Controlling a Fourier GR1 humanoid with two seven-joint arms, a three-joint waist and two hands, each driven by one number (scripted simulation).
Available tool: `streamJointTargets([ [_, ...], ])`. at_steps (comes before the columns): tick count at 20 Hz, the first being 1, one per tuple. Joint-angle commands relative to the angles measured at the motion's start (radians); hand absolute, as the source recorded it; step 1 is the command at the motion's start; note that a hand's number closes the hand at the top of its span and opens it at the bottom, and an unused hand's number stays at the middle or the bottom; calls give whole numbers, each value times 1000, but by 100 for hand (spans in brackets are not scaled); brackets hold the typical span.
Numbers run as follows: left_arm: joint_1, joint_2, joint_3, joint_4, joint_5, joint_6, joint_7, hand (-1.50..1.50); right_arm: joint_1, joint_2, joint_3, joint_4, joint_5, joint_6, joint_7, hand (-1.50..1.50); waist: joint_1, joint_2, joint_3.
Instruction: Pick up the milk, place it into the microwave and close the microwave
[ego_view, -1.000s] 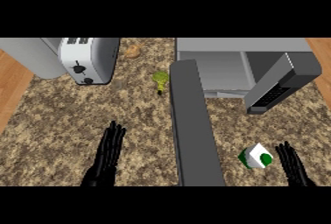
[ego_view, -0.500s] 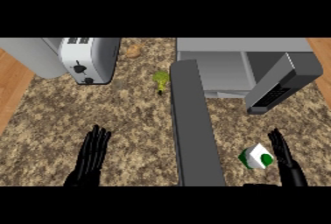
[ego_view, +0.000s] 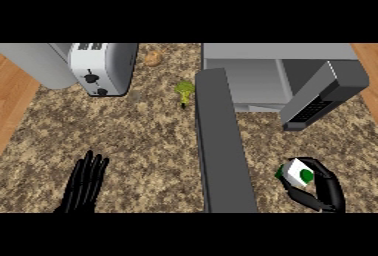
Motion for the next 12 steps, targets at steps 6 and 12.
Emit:
streamJointTargets([
  [6, 55, 23, 40, -37, 31, -45, -23, -150, -164, -34, -29, 296, 61, -176, -126, 150, 10, 4, 2],
  [12, -6, 9, 57, -4, 20, -33, 6, -150, -261, 13, -51, 312, 73, -380, -5, 150, 8, 5, 2],
])
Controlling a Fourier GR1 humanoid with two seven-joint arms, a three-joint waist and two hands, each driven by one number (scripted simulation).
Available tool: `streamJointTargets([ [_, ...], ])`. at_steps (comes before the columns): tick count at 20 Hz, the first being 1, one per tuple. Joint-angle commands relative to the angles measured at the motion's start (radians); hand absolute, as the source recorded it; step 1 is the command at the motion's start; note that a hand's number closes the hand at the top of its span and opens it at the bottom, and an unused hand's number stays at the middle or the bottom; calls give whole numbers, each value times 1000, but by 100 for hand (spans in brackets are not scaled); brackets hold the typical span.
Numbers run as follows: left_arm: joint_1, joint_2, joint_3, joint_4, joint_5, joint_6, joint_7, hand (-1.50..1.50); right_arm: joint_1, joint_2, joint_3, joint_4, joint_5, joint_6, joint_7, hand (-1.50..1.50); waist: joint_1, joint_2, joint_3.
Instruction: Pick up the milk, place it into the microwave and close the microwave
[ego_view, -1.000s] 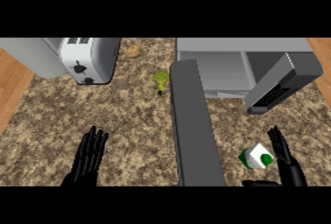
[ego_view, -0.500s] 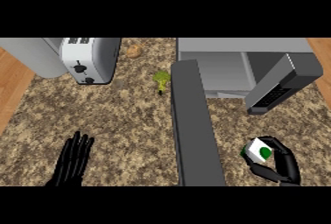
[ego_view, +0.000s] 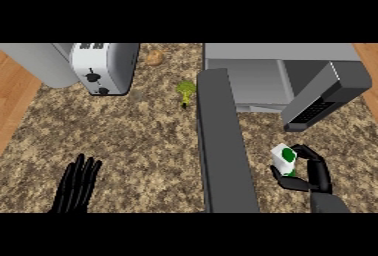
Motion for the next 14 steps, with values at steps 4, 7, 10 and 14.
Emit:
streamJointTargets([
  [4, 5, 23, 53, 55, 48, -69, -51, -150, -81, 47, -23, 86, -9, -66, -155, 150, 5, 6, 5],
  [7, -21, 18, 88, 58, 55, -58, -36, -150, -96, 40, -3, 36, -26, 33, -106, 150, -7, 1, 3],
  [10, 20, 20, 83, 73, 67, -93, -72, -150, -151, 62, 0, 68, -29, 31, -94, 150, 0, 2, 3],
  [14, 15, 23, 93, -22, 70, -56, 20, -150, -72, 132, 41, 1, -25, 27, -159, 150, -10, -1, 3],
])
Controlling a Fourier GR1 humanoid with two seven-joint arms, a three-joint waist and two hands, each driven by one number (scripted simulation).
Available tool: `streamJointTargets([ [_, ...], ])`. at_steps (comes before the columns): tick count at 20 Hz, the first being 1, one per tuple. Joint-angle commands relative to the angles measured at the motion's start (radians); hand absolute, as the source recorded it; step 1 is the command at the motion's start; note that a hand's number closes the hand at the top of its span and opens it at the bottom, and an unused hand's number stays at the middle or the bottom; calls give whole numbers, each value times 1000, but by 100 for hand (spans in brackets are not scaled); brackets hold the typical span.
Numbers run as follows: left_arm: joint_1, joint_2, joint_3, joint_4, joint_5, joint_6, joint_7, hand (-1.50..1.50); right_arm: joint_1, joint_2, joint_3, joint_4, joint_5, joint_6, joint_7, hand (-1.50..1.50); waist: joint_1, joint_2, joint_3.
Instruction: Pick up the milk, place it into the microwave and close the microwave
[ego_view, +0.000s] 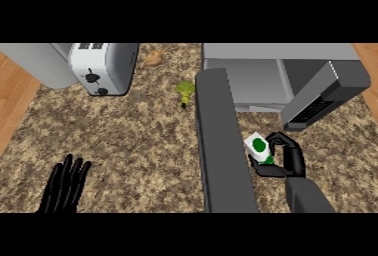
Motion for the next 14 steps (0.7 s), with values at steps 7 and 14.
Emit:
streamJointTargets([
  [7, 0, 2, 62, 77, 20, -59, -33, -150, 76, 83, 180, -270, -88, -82, 59, 150, -13, -5, -1],
  [14, 12, 23, 118, 73, 52, -116, -32, -150, -39, 75, 169, -332, -60, -193, 251, 150, -5, -2, -1],
])
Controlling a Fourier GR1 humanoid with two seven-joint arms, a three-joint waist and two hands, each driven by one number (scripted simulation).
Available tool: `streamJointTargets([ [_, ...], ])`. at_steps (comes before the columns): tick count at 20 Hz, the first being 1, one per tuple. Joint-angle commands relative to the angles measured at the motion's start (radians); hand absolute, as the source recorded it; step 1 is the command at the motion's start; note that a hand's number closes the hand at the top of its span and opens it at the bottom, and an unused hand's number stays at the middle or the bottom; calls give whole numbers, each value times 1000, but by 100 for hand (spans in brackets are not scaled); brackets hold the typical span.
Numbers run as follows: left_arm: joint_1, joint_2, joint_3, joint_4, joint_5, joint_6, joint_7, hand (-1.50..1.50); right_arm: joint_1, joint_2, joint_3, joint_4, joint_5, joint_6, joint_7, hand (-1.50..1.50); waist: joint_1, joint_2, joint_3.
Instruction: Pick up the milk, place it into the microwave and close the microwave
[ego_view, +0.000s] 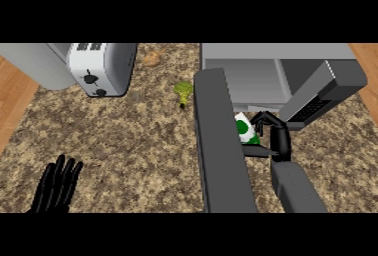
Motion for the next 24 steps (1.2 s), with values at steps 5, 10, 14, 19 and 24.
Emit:
streamJointTargets([
  [5, -6, -42, 5, 42, -33, -20, -26, -150, -133, 6, 1, 89, 19, -146, 95, 150, 10, 4, 1],
  [10, -67, -18, 68, 60, 37, -61, 27, -150, -244, -88, 0, 168, 67, -150, 188, 150, 15, 7, 1],
  [14, -66, -18, 63, 93, 3, -75, -9, -150, -340, -95, -9, 304, 116, -269, 200, 150, 30, 13, 1],
  [19, -84, 10, 74, 53, 36, -103, 38, -150, -444, -194, -25, 441, 148, -282, 223, 150, 54, 23, 3],
  [24, -73, -20, 28, 69, -24, -88, 5, -150, -516, -227, -28, 507, 179, -394, 268, 150, 88, 37, 4],
])
